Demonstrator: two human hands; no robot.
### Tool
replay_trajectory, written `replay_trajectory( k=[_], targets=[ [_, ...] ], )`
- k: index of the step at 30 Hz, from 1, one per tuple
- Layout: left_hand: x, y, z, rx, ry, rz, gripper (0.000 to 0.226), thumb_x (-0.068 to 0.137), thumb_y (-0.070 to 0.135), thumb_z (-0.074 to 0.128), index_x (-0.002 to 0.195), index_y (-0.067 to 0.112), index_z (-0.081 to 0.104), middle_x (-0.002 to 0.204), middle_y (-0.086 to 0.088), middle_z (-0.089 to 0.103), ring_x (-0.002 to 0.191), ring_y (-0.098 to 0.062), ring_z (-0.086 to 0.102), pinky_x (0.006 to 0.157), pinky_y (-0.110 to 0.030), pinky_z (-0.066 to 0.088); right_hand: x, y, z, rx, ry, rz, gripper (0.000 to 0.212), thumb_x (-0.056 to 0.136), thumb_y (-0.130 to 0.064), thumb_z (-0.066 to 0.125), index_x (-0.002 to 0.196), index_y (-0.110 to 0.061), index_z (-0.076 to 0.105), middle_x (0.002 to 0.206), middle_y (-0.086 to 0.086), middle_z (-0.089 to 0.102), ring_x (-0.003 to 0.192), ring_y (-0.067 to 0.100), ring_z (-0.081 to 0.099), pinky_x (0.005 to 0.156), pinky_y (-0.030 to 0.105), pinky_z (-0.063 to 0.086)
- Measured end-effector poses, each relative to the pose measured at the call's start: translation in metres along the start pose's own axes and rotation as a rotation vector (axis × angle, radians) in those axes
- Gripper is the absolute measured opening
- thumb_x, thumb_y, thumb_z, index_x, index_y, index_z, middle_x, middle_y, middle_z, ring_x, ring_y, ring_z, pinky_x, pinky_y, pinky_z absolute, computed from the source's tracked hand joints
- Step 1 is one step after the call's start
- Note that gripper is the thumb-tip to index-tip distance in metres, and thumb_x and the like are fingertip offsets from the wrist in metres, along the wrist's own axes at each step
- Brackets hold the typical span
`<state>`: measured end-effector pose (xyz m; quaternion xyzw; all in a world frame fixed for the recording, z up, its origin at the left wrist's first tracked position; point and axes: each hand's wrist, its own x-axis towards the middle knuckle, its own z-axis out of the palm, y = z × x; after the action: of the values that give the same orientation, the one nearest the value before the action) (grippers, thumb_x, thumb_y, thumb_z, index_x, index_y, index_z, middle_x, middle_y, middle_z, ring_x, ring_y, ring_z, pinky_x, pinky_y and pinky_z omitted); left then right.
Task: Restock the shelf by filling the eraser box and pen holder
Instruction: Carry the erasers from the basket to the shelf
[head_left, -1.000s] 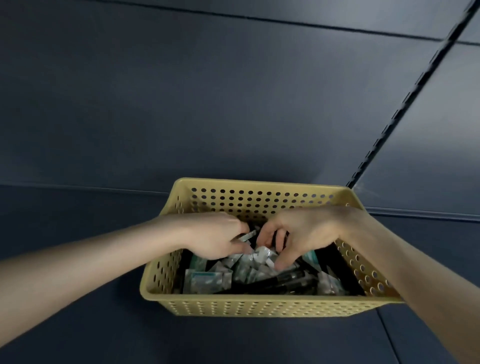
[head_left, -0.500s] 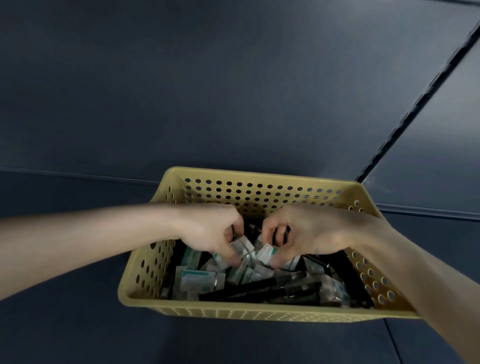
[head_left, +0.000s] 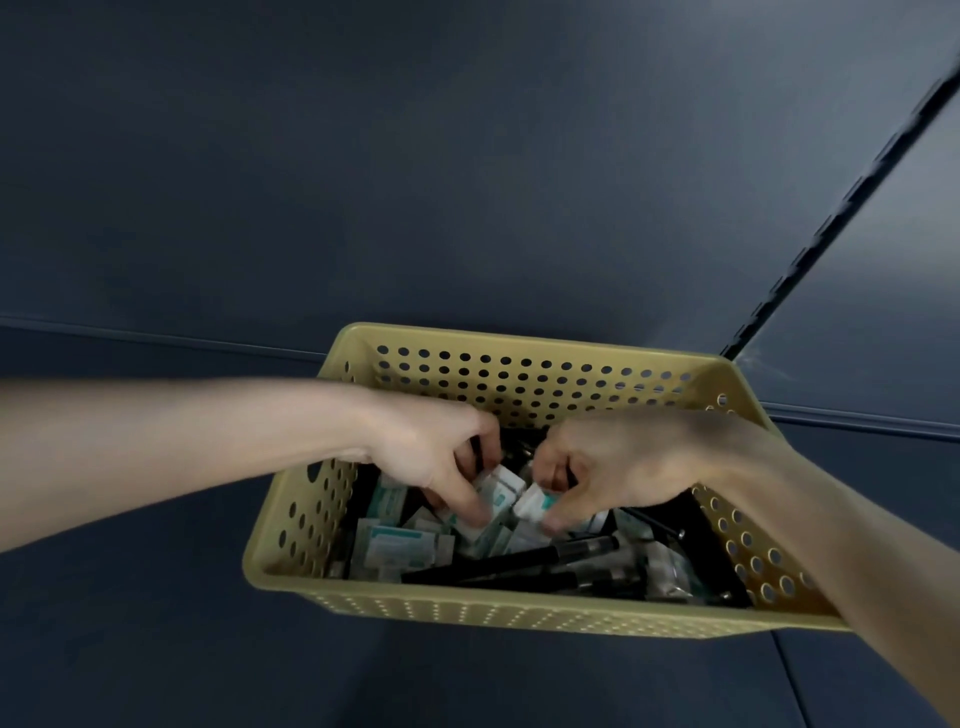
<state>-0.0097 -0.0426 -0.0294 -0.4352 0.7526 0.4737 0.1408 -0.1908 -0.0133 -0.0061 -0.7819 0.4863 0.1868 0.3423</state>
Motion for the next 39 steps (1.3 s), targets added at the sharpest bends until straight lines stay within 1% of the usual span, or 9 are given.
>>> replay_trajectory(
  k=[4,6,14,21,24,29,33,37,39],
  targets=[
    [-0.002,0.000,0.002,-0.009,0.022,0.021,0.051,0.072,0.023,0.082,0.112,0.016,0.050,0.103,-0.005,0.069,0.079,-0.014,0.063,0.077,-0.032,0.053,-0.009,0.002,-0.001,0.052,-0.011,0.014,0.035,0.085,-0.044,0.062,0.114,-0.026,0.052,0.107,-0.013,0.055,0.099,0.005,0.052,0.085,0.022,0.045],
    [-0.004,0.001,0.000,-0.033,0.055,0.018,0.052,0.069,0.023,0.084,0.110,0.015,0.054,0.098,-0.004,0.071,0.079,-0.011,0.064,0.077,-0.028,0.052,-0.011,0.004,0.000,0.109,0.011,0.000,0.036,0.085,-0.042,0.063,0.114,-0.025,0.051,0.106,-0.010,0.057,0.101,0.010,0.055,0.093,0.033,0.047],
    [-0.013,0.007,-0.003,-0.306,0.136,0.002,0.032,0.075,0.003,0.076,0.105,0.005,0.066,0.103,-0.014,0.071,0.073,-0.010,0.064,0.065,-0.020,0.050,-0.016,0.007,-0.002,0.227,0.092,-0.039,0.030,0.086,-0.040,0.062,0.112,-0.026,0.054,0.102,-0.010,0.062,0.097,0.005,0.058,0.089,0.023,0.046],
    [-0.008,0.014,0.014,-0.491,-0.012,-0.079,0.026,0.081,-0.002,0.068,0.107,0.002,0.066,0.092,-0.008,0.070,0.075,-0.013,0.065,0.060,-0.021,0.053,-0.021,0.010,-0.004,0.144,0.052,0.010,0.029,0.087,-0.038,0.062,0.111,-0.026,0.052,0.104,-0.009,0.059,0.099,0.009,0.056,0.089,0.026,0.047],
    [-0.008,0.014,0.016,-0.455,0.003,-0.078,0.030,0.079,0.003,0.072,0.108,0.009,0.067,0.093,-0.005,0.070,0.075,-0.015,0.062,0.060,-0.020,0.050,-0.023,0.009,-0.004,0.148,0.038,0.013,0.029,0.087,-0.036,0.063,0.112,-0.026,0.052,0.104,-0.009,0.059,0.099,0.009,0.056,0.090,0.028,0.047],
    [-0.007,0.012,0.021,-0.276,0.085,-0.115,0.067,0.070,0.019,0.082,0.131,0.016,0.055,0.129,-0.005,0.057,0.098,-0.018,0.055,0.068,-0.019,0.041,-0.025,0.009,-0.004,0.132,0.030,0.026,0.033,0.087,-0.039,0.062,0.115,-0.028,0.049,0.107,-0.011,0.057,0.102,0.009,0.055,0.094,0.031,0.046],
    [-0.011,0.010,0.020,-0.164,0.137,-0.110,0.058,0.074,0.029,0.079,0.126,0.020,0.056,0.125,-0.004,0.059,0.086,-0.010,0.054,0.068,-0.022,0.043,-0.025,0.010,-0.004,0.138,0.026,0.023,0.032,0.087,-0.038,0.061,0.114,-0.029,0.047,0.105,-0.015,0.054,0.103,0.008,0.053,0.094,0.027,0.045],
    [-0.016,0.010,0.019,-0.123,0.175,-0.098,0.066,0.082,0.031,0.073,0.139,0.016,0.042,0.137,0.000,0.049,0.111,-0.017,0.057,0.097,-0.030,0.045,-0.026,0.011,-0.004,0.164,0.047,0.022,0.034,0.088,-0.037,0.061,0.117,-0.028,0.046,0.104,-0.017,0.053,0.106,0.008,0.052,0.095,0.028,0.044],
    [-0.018,0.011,0.017,-0.171,0.201,-0.081,0.066,0.083,0.028,0.072,0.139,0.011,0.041,0.133,-0.006,0.052,0.102,-0.017,0.061,0.090,-0.028,0.050,-0.026,0.011,-0.006,0.207,0.084,0.003,0.031,0.088,-0.036,0.060,0.115,-0.024,0.048,0.108,-0.008,0.060,0.105,0.011,0.056,0.096,0.031,0.045]
  ],
)
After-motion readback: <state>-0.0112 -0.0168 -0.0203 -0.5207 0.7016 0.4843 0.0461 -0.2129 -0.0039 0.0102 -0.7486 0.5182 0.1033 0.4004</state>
